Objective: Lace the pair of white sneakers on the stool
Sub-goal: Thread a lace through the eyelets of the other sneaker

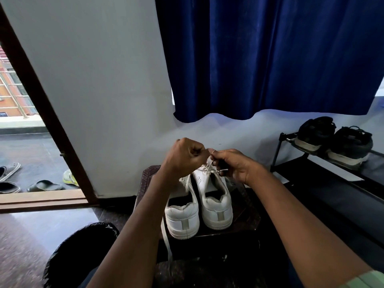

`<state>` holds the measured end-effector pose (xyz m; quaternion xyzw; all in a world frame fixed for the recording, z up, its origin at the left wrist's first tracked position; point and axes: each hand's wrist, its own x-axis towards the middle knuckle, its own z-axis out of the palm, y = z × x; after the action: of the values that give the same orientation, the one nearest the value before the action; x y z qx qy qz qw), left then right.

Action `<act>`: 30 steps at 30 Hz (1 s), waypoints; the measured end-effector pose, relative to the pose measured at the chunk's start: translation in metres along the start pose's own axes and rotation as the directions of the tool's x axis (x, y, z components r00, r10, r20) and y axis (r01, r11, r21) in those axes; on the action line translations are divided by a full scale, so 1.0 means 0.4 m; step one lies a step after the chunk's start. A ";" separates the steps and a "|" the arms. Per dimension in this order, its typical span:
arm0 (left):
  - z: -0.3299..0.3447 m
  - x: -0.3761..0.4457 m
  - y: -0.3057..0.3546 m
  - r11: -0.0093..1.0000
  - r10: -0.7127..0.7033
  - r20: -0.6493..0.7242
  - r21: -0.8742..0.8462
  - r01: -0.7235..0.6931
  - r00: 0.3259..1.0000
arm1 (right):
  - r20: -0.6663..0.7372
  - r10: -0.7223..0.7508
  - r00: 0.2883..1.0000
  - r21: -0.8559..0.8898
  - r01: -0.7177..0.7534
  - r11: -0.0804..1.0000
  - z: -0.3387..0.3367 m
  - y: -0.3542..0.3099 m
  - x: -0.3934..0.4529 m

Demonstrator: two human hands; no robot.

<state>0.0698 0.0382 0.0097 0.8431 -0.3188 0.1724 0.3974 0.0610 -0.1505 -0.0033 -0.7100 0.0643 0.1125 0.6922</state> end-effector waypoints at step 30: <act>0.053 -0.006 -0.028 0.965 -0.259 0.276 0.110 0.237 0.926 | -0.136 -0.235 0.962 -0.056 0.229 0.972 -0.016 0.015 0.011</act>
<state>0.0762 0.0280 -0.0113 0.9069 -0.2571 0.0081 0.3336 0.0641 -0.1568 -0.0100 -0.7323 0.0273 -0.0187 0.6802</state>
